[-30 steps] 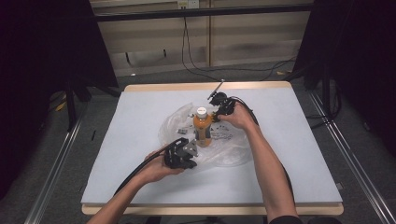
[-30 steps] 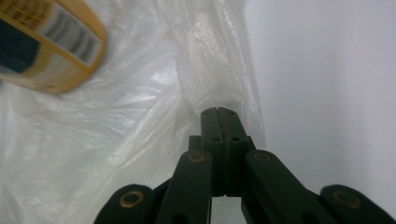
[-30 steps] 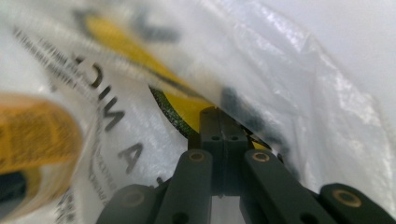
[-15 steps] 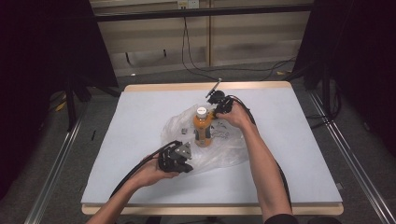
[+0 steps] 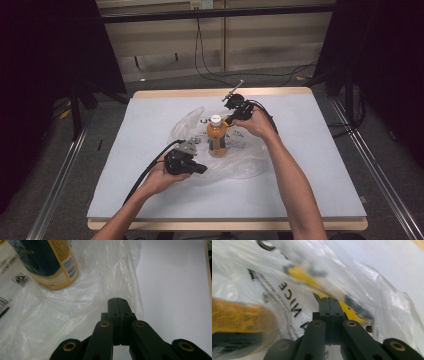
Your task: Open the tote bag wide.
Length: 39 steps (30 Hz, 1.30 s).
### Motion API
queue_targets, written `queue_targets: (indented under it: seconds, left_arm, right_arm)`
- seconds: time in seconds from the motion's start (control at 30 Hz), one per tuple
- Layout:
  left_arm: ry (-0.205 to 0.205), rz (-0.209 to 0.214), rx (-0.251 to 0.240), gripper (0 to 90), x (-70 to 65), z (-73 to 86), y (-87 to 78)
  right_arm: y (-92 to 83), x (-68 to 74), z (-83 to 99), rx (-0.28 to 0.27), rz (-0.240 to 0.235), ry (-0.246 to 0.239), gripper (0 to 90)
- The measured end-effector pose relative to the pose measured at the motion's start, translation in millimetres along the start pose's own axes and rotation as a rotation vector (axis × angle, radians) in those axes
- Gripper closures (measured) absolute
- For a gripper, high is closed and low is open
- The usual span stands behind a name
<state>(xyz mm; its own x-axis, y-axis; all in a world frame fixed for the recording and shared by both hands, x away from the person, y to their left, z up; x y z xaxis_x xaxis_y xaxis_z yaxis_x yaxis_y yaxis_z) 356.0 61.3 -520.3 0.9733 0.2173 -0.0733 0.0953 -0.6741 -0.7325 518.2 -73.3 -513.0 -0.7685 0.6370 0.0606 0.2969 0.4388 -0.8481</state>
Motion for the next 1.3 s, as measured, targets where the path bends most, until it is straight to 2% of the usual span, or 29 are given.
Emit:
queue_targets:
  seconds: [0.13, 0.3, 0.33, 0.4, 0.43, 0.47, 0.5, 0.53, 0.57, 0.6, 0.67, 0.7, 0.73, 0.77, 0.8, 0.83, 0.9, 0.93, 0.97, 1.03, 1.1, 1.13, 1.2, 1.27, 1.3]
  left_arm:
    - [-0.012, -0.008, 0.001, 90.0, 0.8, -0.5, -0.4]
    - [-0.03, -0.03, -0.042, 89.9, 4.3, -4.8, -6.9]
    - [-0.027, -0.045, -0.092, 89.9, 5.8, -8.9, -10.8]
    - [-0.032, -0.047, -0.104, 89.9, 6.0, -10.2, -13.6]
    - [-0.028, -0.067, -0.119, 89.9, 7.8, -11.4, -17.0]
    - [-0.037, -0.07, -0.148, 89.8, 8.7, -13.2, -20.1]
    - [-0.056, -0.07, -0.173, 89.4, 10.2, -14.5, -22.8]
    - [-0.083, -0.09, -0.215, 89.3, 15.1, -15.2, -27.2]
    - [-0.083, -0.09, -0.215, 88.5, 15.1, -15.2, -27.2]
    - [-0.112, -0.09, -0.242, 88.5, 18.0, -14.9, -29.7]
    - [-0.127, -0.11, -0.26, 85.9, 23.7, -12.7, -34.9]
    - [-0.138, -0.107, -0.269, 84.4, 25.1, -12.4, -37.1]
    - [-0.148, -0.111, -0.277, 82.2, 26.4, -12.0, -40.0]
    - [-0.146, -0.125, -0.29, 78.3, 27.8, -12.4, -42.5]
    - [-0.148, -0.128, -0.306, 76.8, 28.0, -13.0, -44.8]
    - [-0.153, -0.124, -0.314, 73.4, 27.7, -13.0, -47.0]
    - [-0.145, -0.149, -0.32, 66.2, 28.8, -12.4, -50.7]
    - [-0.153, -0.16, -0.325, 66.2, 28.7, -12.5, -52.3]
    - [-0.148, -0.172, -0.331, 62.5, 29.2, -12.2, -54.3]
    - [-0.146, -0.189, -0.339, 61.1, 30.2, -11.5, -58.5]
    - [-0.151, -0.222, -0.351, 54.1, 32.7, -10.5, -65.0]
    - [-0.164, -0.238, -0.369, 52.7, 35.6, -9.3, -71.3]
    - [-0.167, -0.253, -0.376, 49.5, 37.7, -8.2, -74.7]
    - [-0.203, -0.276, -0.412, 46.6, 41.3, -5.2, -84.9]
    - [-0.203, -0.276, -0.412, 44.8, 41.3, -5.2, -84.9]
  right_arm:
    - [-7.6, 4.5, -0.3, -0.024, -0.006, -0.01, 90.0]
    - [-17.1, 10.3, -1.6, -0.055, -0.013, -0.027, 90.0]
    - [-23.0, 11.4, -4.6, -0.079, -0.017, -0.028, 90.0]
    - [-25.8, 11.8, -5.8, -0.091, -0.014, -0.029, 90.0]
    - [-28.9, 15.2, -4.6, -0.091, -0.014, -0.044, 90.0]
    - [-30.7, 15.6, -4.5, -0.105, -0.012, -0.061, 90.0]
    - [-33.1, 16.5, -4.5, -0.124, -0.019, -0.061, 90.0]
    - [-36.4, 17.0, -3.7, -0.14, -0.029, -0.059, 90.0]
    - [-36.4, 17.0, -3.7, -0.14, -0.029, -0.059, 90.0]
    - [-39.3, 17.4, -3.4, -0.155, -0.036, -0.052, 90.0]
    - [-48.6, 16.3, -2.2, -0.208, -0.039, -0.02, 89.4]
    - [-52.7, 15.7, -1.2, -0.229, -0.037, -0.011, 80.5]
    - [-56.4, 13.6, 0.6, -0.24, -0.012, -0.001, 72.5]
    - [-62.7, 15.2, 3.9, -0.265, -0.019, -0.007, 64.9]
    - [-62.7, 15.2, 3.9, -0.265, -0.019, -0.007, 64.9]
    - [-69.9, 16.7, 5.8, -0.289, -0.009, -0.001, 55.3]
    - [-78.6, 18.7, 6.9, -0.322, 0.008, -0.003, 47.2]
    - [-78.6, 18.7, 6.9, -0.322, 0.008, -0.003, 47.2]
    - [-87.9, 20.8, 8.2, -0.359, 0.004, 0.011, 43.4]
    - [-92.7, 21.2, 8.9, -0.377, 0.008, 0.014, 41.3]
    - [-105.8, 19.6, 13.2, -0.404, 0.021, 0.019, 37.3]
    - [-110.4, 18.5, 14.6, -0.421, 0.026, 0.022, 36.3]
    - [-118.7, 18.1, 18.2, -0.453, 0.02, 0.032, 35.4]
    - [-125.4, 17.4, 23.0, -0.475, 0.029, 0.038, 33.2]
    - [-125.4, 17.4, 23.0, -0.475, 0.029, 0.038, 33.2]
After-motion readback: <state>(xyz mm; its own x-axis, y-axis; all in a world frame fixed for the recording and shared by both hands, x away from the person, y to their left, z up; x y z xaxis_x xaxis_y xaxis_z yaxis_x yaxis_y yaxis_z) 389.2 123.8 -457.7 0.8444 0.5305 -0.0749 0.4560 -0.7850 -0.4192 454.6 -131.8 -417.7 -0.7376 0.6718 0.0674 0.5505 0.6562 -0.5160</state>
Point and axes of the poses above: each handheld gripper's, and its own axes: y roughly forward along the jaws, z roughly out of its underside, x roughly to its left, the point moved 10 cm from there along y, roughly forward along the jaws, and after that the axes turned 2 degrees about -z, right-handed, at the moved point
